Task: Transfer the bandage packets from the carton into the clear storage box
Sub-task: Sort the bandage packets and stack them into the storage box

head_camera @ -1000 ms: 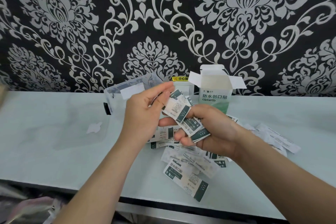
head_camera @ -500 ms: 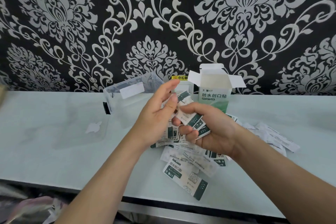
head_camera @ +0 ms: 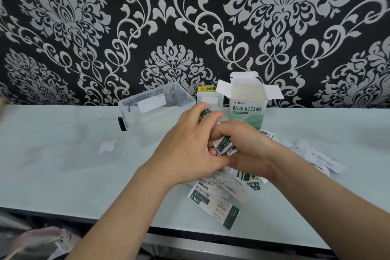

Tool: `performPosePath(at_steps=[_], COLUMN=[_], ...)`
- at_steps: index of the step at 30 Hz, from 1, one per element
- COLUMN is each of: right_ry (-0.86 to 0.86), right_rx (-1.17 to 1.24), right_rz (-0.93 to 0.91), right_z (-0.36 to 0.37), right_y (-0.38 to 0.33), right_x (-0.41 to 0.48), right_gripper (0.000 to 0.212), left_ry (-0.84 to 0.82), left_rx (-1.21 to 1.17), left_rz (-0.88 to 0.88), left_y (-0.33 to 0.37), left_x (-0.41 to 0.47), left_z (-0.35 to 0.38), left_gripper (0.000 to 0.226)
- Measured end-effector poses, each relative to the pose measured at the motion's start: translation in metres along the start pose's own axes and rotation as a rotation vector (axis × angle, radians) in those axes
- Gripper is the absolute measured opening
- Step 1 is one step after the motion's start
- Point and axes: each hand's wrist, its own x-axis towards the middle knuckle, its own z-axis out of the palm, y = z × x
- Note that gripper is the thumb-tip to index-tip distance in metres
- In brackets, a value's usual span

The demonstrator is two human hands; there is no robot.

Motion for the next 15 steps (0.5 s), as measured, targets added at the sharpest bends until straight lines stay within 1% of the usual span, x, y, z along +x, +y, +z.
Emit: performPosePath(at_steps=[2,4,6,9,12,14,15], right_ry=[-0.007,0.014,0.032,0.004,-0.002,-0.022,-0.06], right_rx=[-0.016,-0.023,-0.01,0.012,0.062,0.111,0.14], right_rz=[-0.008,-0.033,-0.064,-0.092,-0.1,-0.105,-0.11], right_z=[-0.001,0.0,0.0,-0.001,-0.004,-0.007,-0.008], right_y=[-0.001,-0.002,-0.002,-0.002,-0.004,-0.004,-0.005], right_x=[-0.002,-0.002,-0.001,-0.001,-0.001,-0.001,-0.001], right_gripper=[0.016,0.017,0.019,0.025,0.028,0.036,0.041], left_ry=[-0.033,-0.019,0.02,0.07,0.108,0.136,0.157], left_rx=[-0.023,-0.11,-0.214,-0.304,-0.274,-0.234,-0.217], left_rz=[-0.031,-0.052,-0.051,-0.065,-0.052,-0.026,-0.018], left_y=[0.002,0.006,0.01,0.012,0.014,0.013,0.012], left_x=[0.001,0.001,0.001,0.001,0.002,0.002,0.002], left_z=[0.0,0.001,0.002,0.003,0.004,0.003,0.001], left_gripper=[0.094,0.093,0.089,0.075,0.07,0.066,0.065])
